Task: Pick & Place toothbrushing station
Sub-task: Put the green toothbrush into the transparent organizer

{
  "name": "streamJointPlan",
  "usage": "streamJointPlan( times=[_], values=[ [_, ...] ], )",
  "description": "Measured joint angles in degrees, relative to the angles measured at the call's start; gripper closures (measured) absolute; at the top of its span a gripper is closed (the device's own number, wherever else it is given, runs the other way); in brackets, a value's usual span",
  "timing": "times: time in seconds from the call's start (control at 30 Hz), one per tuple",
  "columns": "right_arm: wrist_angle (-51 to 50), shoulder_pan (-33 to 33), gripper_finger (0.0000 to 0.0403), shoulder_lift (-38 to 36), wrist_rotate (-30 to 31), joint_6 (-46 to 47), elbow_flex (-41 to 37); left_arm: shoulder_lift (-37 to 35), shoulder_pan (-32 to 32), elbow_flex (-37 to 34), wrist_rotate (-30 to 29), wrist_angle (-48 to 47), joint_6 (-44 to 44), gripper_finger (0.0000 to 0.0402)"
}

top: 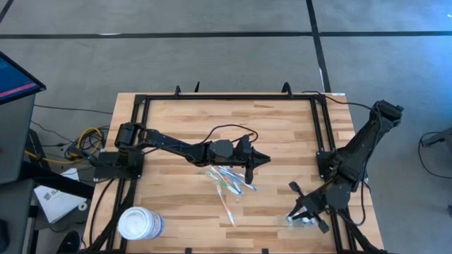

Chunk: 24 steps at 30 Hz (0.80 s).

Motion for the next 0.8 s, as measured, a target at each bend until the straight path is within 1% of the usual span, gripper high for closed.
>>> streamJointPlan(
  times=[0.1,0.3,0.47,0.8],
  values=[
    [0.8,0.3,0.0396,0.0,1.5,0.0,-0.5,0.0,0.0,0.0,0.0,-0.2,0.0,0.0366],
    [0.8,0.4,0.0396,0.0,1.6,0.2,-1.5,0.0,0.0,0.0,0.0,-1.1,0.0,0.0366],
    [-1.0,-0.1,0.0392,0.0,1.8,2.3,-1.6,0.0,0.0,0.0,0.0,-1.1,0.0,0.0366],
    [-1.8,-0.1,0.0352,0.0,1.5,3.0,-1.6,0.0,0.0,0.0,0.0,-1.3,0.0,0.0366]
  ],
)
